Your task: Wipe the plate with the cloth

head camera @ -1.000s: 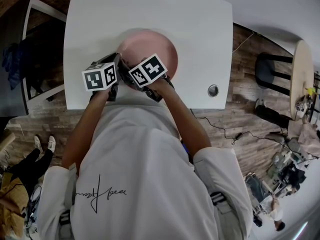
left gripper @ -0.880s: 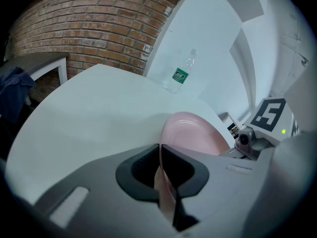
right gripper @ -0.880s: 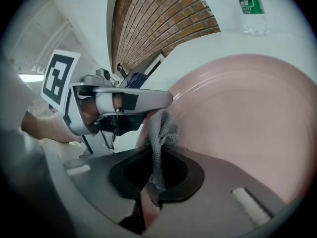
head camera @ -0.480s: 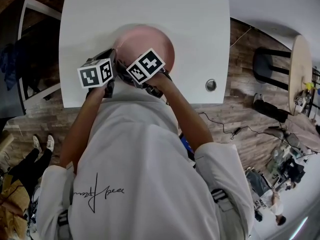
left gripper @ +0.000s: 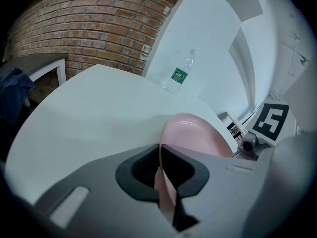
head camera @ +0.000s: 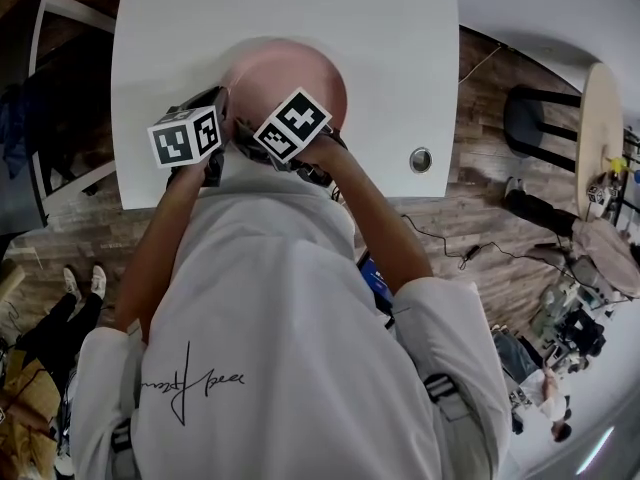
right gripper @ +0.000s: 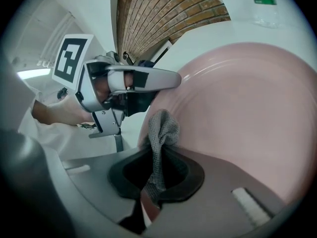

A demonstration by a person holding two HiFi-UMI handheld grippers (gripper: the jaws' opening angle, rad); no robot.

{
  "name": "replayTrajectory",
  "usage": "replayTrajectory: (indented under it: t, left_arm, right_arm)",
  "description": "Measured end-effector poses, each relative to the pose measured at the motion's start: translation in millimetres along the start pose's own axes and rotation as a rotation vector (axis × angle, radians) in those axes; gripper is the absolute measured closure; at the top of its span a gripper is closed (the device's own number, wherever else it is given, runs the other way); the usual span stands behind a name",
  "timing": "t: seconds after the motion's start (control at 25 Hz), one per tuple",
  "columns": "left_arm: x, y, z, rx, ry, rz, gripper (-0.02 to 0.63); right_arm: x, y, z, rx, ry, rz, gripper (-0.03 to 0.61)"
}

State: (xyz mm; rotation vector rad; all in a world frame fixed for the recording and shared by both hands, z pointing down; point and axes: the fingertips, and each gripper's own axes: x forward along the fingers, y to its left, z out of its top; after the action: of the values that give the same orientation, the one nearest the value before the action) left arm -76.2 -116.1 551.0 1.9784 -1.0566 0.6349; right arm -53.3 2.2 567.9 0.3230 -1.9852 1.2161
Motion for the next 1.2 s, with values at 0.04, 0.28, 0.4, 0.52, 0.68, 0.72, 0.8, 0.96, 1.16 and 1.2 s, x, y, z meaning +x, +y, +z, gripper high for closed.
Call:
replayTrajectory:
  t: [0.04, 0.28, 0.4, 0.52, 0.68, 0.72, 0.8, 0.96, 1.16, 1.2]
  left_arm:
    - [0, 0, 0, 0.000, 0.000, 0.000, 0.586]
    - [0, -2, 1, 0.002, 0.000, 0.000, 0.586]
    - [1, -2, 1, 0.002, 0.001, -0.001, 0.586]
    - [1, -2, 1, 0.001, 0.002, -0.001, 0.586]
    - [0, -3, 1, 0.002, 0.001, 0.000, 0.586]
    - [0, -2, 1, 0.002, 0.001, -0.001, 0.586]
    - [-1, -1, 2, 0.002, 0.000, -0.001, 0.586]
    - [-1, -2, 1, 0.003, 0.001, -0.001, 0.586]
    - [0, -2, 0, 0.006, 0.003, -0.003, 0.586]
    - [-1, -2, 0, 0.007, 0.003, -0.004, 0.586]
  right_arm:
    - [-1, 0, -2, -0.004, 0.007, 0.002, 0.545]
    - [-5, 0, -12, -0.059, 0.059, -0.015, 0.545]
    - [-7, 0, -16, -0.073, 0.081, -0.020, 0.545]
    - [-8, -1, -19, -0.076, 0.096, -0.019, 0.545]
    - [-11, -1, -24, -0.089, 0.118, -0.025, 0.545]
    - [-11, -1, -25, -0.091, 0.124, -0.028, 0.545]
    - [-11, -1, -26, -0.095, 0.134, -0.032, 0.545]
    - [-14, -3, -31, -0.102, 0.149, -0.031, 0.545]
    - [-18, -6, -38, -0.117, 0.176, -0.038, 0.545]
    - [-18, -5, -38, -0.123, 0.179, -0.042, 0.544]
